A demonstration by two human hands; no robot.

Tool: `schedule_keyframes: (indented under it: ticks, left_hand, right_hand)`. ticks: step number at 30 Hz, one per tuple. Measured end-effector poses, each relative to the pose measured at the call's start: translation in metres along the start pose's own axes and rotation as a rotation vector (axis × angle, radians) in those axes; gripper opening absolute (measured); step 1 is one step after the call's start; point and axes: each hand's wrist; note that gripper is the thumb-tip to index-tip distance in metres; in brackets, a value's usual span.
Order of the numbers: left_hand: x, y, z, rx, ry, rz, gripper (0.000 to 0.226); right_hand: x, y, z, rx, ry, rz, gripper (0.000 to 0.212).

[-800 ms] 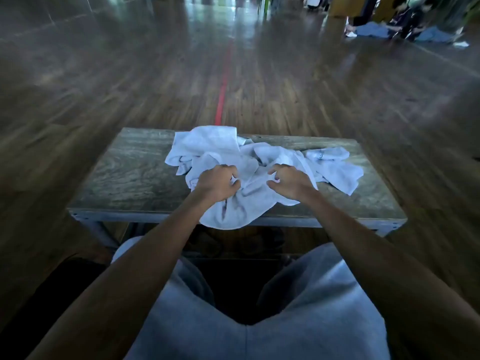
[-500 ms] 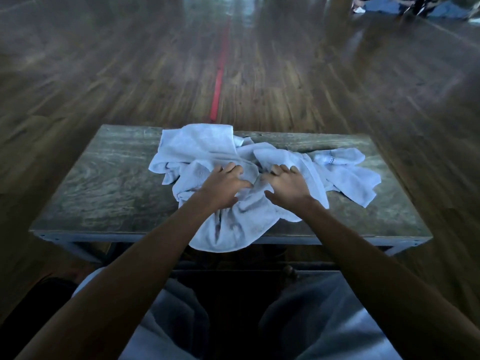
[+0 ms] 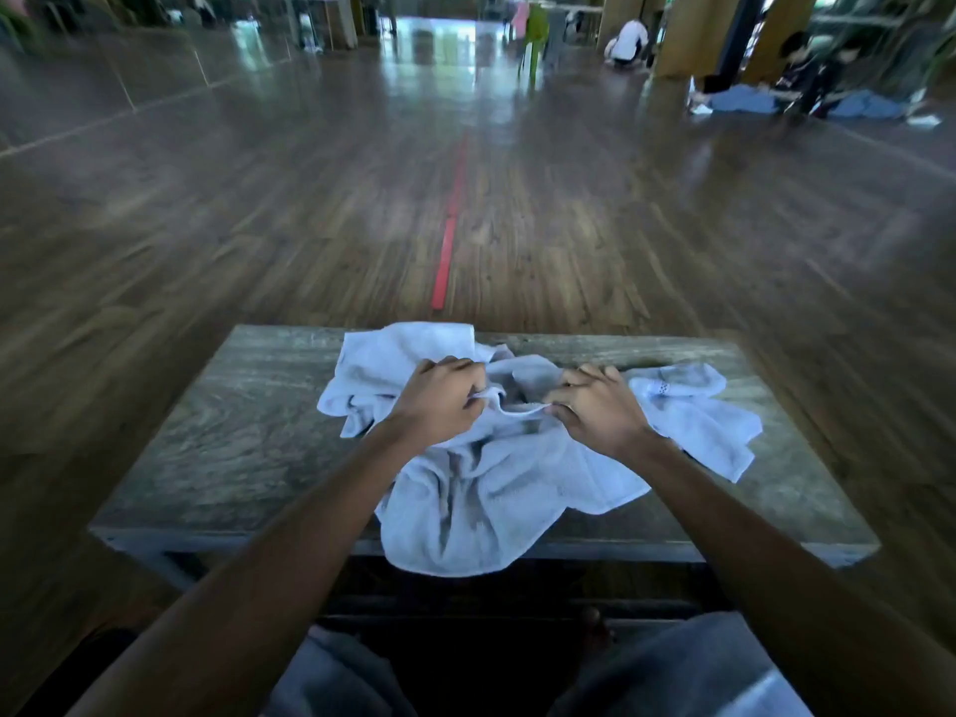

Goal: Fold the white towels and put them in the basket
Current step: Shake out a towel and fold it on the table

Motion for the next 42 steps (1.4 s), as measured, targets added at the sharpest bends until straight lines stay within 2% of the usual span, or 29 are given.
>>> schedule_keyframes:
  ticks: [2, 5, 9, 11, 15, 20, 26, 34, 36, 39, 42]
  left_hand:
    - [0.027, -0.003, 0.003, 0.107, 0.155, 0.011, 0.011]
    - [0.073, -0.012, 0.014, 0.162, 0.326, 0.08, 0.016]
    - [0.143, -0.037, 0.04, 0.085, 0.304, 0.11, 0.014]
    - [0.182, -0.049, 0.054, 0.0, 0.259, 0.098, 0.035]
    - [0.251, -0.067, 0.074, -0.04, 0.057, 0.073, 0.018]
    - [0.303, -0.078, 0.085, -0.13, 0.021, 0.112, 0.027]
    - [0.322, -0.071, 0.066, -0.097, 0.076, 0.047, 0.021]
    - [0.349, -0.063, 0.041, -0.019, 0.146, -0.038, 0.032]
    - [0.355, -0.058, 0.039, -0.019, 0.199, -0.039, 0.042]
    - [0.359, -0.052, 0.037, 0.007, 0.234, -0.048, 0.059]
    - [0.349, -0.051, 0.047, 0.043, 0.236, -0.131, 0.06]
  right_hand:
    - [0.028, -0.005, 0.006, -0.083, -0.069, 0.03, 0.027]
    - [0.084, -0.016, 0.011, -0.083, -0.142, 0.01, 0.017]
    - [0.167, -0.039, 0.017, -0.05, -0.158, -0.013, 0.015]
    - [0.208, -0.053, 0.024, -0.05, -0.155, 0.038, 0.013]
    - [0.289, -0.075, 0.038, -0.012, -0.102, 0.106, 0.013]
    - [0.357, -0.082, 0.05, -0.002, -0.08, 0.199, 0.019]
    - [0.392, -0.07, 0.065, -0.057, -0.076, 0.448, 0.012]
    - [0.388, -0.054, 0.096, -0.163, -0.139, 0.35, 0.02]
    - [0.385, -0.053, 0.098, -0.175, -0.161, 0.33, 0.02]
    - [0.382, -0.053, 0.09, -0.152, -0.241, 0.331, 0.018]
    - [0.378, -0.057, 0.067, -0.084, -0.316, 0.325, 0.013]
Point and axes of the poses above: each hand's wrist, its own y-axis away from the middle knuckle, its own x-axis out of the back of the hand, z = x × y, and after that the axes turned 3 degrees about y, right-handed
